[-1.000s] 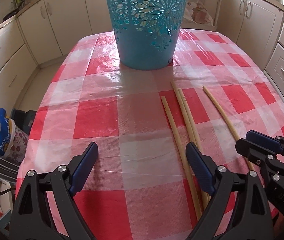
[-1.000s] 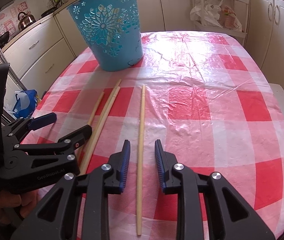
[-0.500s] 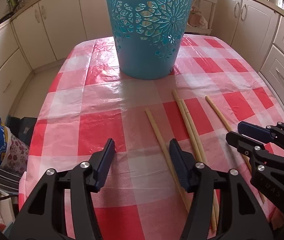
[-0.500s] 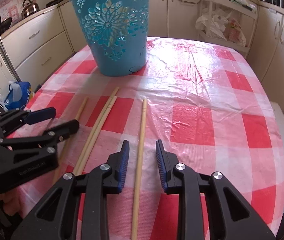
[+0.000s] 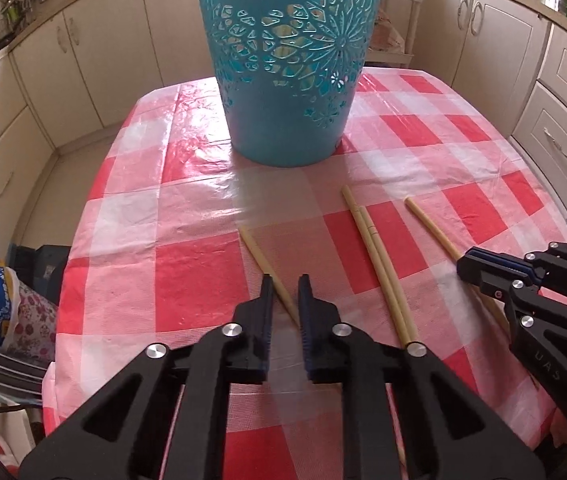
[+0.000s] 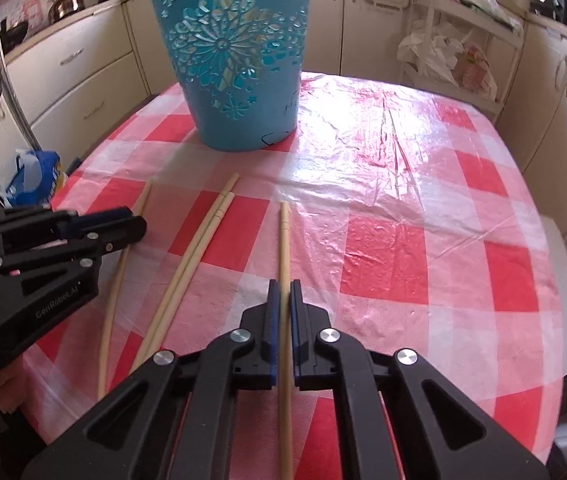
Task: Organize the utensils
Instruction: 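Close the right tool on a stick while the left tool grasps another stick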
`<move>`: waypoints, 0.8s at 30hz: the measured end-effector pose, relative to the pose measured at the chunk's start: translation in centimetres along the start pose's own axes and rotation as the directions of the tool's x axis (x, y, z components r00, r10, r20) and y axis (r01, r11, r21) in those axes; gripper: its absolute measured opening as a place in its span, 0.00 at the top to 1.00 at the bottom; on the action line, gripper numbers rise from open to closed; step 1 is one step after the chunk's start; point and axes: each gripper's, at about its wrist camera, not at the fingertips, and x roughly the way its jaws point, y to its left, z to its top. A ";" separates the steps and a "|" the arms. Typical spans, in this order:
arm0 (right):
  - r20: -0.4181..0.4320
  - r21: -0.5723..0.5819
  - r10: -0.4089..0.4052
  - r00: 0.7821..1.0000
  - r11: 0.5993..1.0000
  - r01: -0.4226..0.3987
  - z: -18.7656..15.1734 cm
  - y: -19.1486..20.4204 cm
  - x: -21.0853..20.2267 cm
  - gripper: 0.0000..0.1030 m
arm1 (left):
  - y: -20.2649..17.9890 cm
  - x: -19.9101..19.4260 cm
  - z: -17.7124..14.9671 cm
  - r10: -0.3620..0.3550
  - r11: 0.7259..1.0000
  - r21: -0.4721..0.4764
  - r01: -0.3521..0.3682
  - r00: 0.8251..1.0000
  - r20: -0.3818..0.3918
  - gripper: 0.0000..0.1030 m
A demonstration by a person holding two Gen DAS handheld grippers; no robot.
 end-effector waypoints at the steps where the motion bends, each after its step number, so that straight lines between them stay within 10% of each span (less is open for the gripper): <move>1: -0.002 0.012 0.006 1.000 1.000 -0.006 0.0 -0.1 0.0 0.94 | 0.0 0.0 0.0 -0.003 1.000 0.006 0.003 1.000 0.001 0.91; 14: -0.026 -0.002 -0.001 1.000 1.000 0.001 0.6 0.1 0.4 0.94 | -0.3 0.0 -0.2 -0.016 1.000 0.024 0.016 1.000 0.003 0.74; 24: -0.029 0.041 0.024 0.999 0.999 -0.023 0.5 -0.6 0.2 0.94 | -0.3 -0.1 -0.3 -0.022 0.998 0.053 0.021 1.000 0.020 0.93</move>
